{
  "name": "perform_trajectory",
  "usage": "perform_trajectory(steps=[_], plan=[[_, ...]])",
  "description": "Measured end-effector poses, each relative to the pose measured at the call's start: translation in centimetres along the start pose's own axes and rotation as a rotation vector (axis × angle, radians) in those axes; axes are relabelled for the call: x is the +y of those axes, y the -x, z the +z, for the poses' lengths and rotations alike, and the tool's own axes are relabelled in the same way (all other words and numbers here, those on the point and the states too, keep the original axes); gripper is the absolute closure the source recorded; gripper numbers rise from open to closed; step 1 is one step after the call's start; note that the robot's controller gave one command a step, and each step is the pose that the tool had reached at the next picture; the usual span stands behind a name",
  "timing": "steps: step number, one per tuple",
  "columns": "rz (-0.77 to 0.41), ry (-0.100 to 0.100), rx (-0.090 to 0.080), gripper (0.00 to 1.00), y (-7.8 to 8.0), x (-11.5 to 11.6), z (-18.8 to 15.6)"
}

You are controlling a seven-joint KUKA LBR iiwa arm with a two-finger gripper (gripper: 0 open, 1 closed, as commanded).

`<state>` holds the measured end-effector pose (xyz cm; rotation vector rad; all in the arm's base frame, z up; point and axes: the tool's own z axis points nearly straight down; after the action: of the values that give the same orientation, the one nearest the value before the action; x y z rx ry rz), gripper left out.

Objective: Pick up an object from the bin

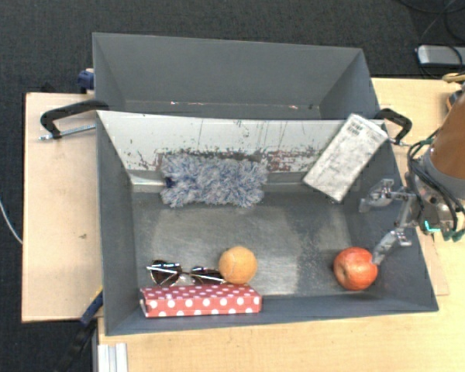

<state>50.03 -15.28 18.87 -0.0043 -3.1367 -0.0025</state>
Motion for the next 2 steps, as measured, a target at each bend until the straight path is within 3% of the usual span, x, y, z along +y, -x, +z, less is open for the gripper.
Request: perform_trajectory(steps=[1, 2], plan=[[-0.002, -0.002, -0.008, 0.0, 0.2, 0.1, -0.4], [-0.081, -0.003, -0.011, 0.0, 0.1, 1.1, 3.7]])
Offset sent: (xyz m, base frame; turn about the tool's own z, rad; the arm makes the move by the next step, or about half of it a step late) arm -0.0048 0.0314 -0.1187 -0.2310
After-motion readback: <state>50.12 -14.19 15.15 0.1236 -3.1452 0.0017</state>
